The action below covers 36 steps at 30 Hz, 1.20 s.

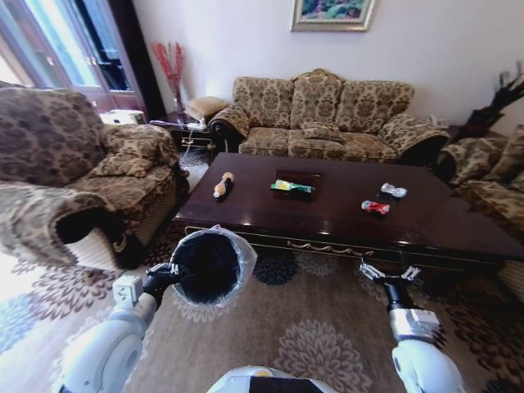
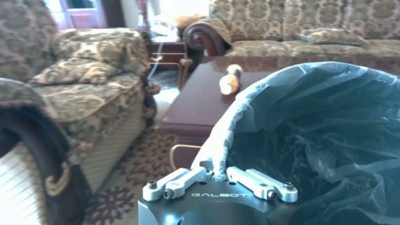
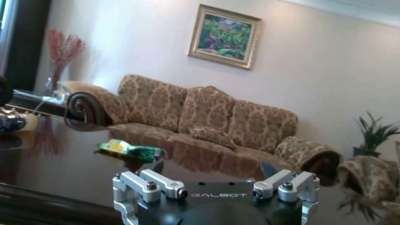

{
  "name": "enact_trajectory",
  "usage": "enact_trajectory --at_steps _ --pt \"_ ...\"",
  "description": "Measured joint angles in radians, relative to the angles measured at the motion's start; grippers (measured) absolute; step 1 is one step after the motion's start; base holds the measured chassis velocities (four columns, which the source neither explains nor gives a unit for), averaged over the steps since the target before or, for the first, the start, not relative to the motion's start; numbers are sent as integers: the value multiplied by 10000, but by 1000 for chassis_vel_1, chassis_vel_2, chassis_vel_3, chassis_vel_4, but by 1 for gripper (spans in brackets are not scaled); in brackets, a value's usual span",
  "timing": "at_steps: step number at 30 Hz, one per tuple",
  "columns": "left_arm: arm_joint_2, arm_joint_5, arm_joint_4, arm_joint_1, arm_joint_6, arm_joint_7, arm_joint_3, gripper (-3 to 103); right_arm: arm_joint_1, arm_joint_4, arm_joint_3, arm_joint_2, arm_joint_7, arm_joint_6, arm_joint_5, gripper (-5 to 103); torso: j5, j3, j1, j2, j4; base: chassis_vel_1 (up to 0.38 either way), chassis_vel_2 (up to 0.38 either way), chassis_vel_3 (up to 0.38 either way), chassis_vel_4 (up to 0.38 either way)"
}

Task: Move to the front of the table and place the trash on the table into the trash bin.

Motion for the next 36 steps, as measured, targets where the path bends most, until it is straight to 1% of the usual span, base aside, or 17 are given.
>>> enact_trajectory --at_steps 7,13,15,17,24,32,35,36 --pt "-13 11 -1 -22 0 -57 -3 0 103 -52 6 -11 -72 -20 -3 100 0 108 83 184 2 91 112 119 97" --pt "-27 86 -4 -37 0 -27 22 0 81 -106 45 5 -78 -17 -10 100 0 254 203 457 1 84 90 90 87" --pt "-32 113 -4 -36 0 -6 35 0 70 -110 50 5 -77 -17 -10 100 -1 273 215 488 1 53 48 81 37" --pt "-57 177 -3 -30 -12 62 77 0 49 -128 73 6 -70 -4 -10 100 0 358 281 638 1 0 0 0 0" --pt "-78 184 91 -33 -103 61 91 0 34 -140 84 10 -48 5 -12 100 0 445 344 791 0 0 0 0 0" --pt "-67 172 111 -38 -123 52 78 0 16 -135 100 53 -29 7 -40 100 0 613 489 1107 0 0 0 0 0" --pt "-80 164 119 -46 -124 52 79 0 -34 -121 129 54 -7 0 -58 100 0 707 577 1290 0 0 0 0 0" --pt "-80 164 119 -46 -124 52 79 0 -34 -121 129 54 -7 0 -58 100 0 707 577 1290 0 0 0 0 0"
